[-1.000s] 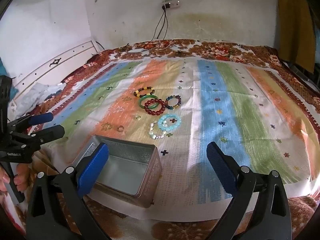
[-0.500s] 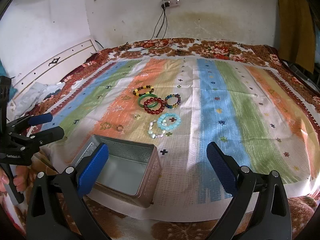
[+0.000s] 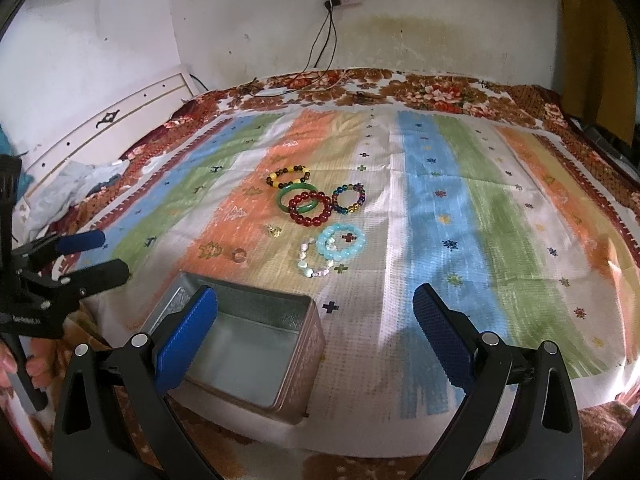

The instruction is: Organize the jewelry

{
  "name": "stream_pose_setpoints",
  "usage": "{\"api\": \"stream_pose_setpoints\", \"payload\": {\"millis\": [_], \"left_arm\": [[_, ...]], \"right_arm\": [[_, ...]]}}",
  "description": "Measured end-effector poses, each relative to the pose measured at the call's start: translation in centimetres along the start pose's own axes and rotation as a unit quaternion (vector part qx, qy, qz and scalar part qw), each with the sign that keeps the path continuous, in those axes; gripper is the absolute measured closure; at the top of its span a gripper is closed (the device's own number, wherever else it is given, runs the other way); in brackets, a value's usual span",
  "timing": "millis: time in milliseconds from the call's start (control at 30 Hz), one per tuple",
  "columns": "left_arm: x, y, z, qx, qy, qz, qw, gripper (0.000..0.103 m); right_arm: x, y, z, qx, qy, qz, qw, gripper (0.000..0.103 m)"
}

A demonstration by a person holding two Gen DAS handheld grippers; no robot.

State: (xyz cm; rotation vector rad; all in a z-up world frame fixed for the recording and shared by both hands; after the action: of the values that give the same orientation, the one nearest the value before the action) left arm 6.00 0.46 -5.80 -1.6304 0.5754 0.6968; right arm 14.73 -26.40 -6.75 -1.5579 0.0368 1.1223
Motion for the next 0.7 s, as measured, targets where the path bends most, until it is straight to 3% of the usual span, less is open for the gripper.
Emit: {"api": "stream_pose_setpoints", "payload": {"millis": [267, 700], "left_arm": [[1.2, -1.1, 0.6, -0.006, -0.004, 0.011, 0.9999, 0.005], [3.9, -4.5, 1.8, 0.000, -0.020, 0.021, 0.9996, 0.005]], "right_arm": [[1.1, -0.9, -0.8, 0.023, -0.008, 0.005, 1.000, 0.004], [3.8, -3.3, -1.1, -0.013, 0.013, 0.014, 1.000, 0.004]]}}
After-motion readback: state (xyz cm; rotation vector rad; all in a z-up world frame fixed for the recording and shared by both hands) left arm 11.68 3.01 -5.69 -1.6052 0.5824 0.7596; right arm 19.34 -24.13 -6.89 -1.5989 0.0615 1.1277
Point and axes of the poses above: each gripper's, at about its wrist camera, not at the fingertips, and x roughly the way its jaws point, z to its left, y to its underside, the point moved 7 cm from there along x, roughly the way its jaws point, and after that the axes turned 1 degree about z, right-handed, at the moved point
